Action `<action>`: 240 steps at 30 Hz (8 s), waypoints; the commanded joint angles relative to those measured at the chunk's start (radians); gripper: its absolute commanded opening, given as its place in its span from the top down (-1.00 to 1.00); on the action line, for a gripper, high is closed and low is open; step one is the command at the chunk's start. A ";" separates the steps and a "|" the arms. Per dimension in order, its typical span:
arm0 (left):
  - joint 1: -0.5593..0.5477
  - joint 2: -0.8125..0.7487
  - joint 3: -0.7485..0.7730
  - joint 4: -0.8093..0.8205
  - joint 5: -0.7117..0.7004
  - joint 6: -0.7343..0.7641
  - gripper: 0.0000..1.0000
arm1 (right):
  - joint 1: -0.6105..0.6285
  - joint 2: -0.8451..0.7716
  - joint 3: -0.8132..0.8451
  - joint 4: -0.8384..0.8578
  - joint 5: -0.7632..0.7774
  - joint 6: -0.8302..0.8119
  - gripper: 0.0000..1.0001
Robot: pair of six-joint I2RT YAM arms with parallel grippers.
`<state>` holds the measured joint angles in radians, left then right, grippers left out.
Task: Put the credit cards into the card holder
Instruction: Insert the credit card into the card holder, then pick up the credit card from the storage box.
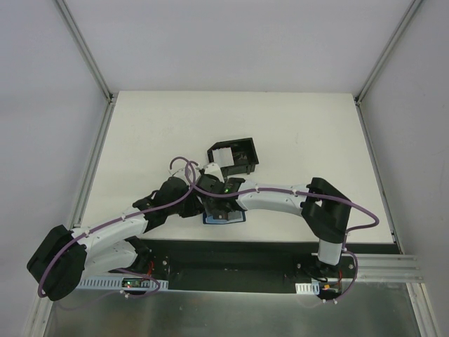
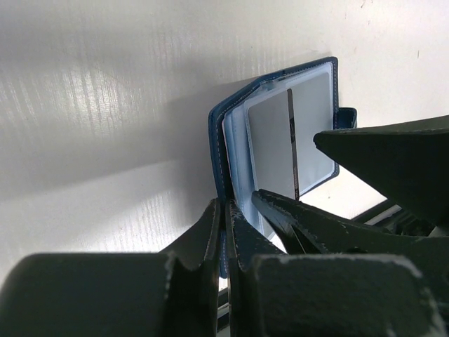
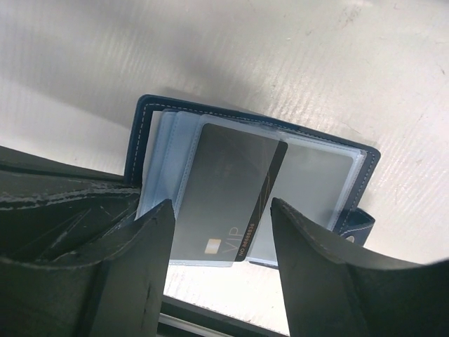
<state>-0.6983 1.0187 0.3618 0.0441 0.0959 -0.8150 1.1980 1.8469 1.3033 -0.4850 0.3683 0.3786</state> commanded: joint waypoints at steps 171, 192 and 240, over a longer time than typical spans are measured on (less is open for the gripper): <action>0.008 0.006 -0.001 0.004 -0.068 -0.016 1.00 | -0.210 -0.258 -0.288 0.175 -0.278 0.028 0.05; 0.008 -0.009 -0.006 -0.003 -0.068 -0.003 1.00 | -0.181 -0.323 -0.309 -0.001 -0.043 -0.040 0.03; 0.011 -0.008 0.000 -0.021 -0.071 -0.009 1.00 | -0.127 -0.364 -0.608 0.385 0.024 0.137 -0.02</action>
<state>-0.6983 1.0183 0.3340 0.0399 0.0425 -0.8291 1.0740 1.4689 0.7090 -0.1528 0.3622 0.4808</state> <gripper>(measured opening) 0.006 0.510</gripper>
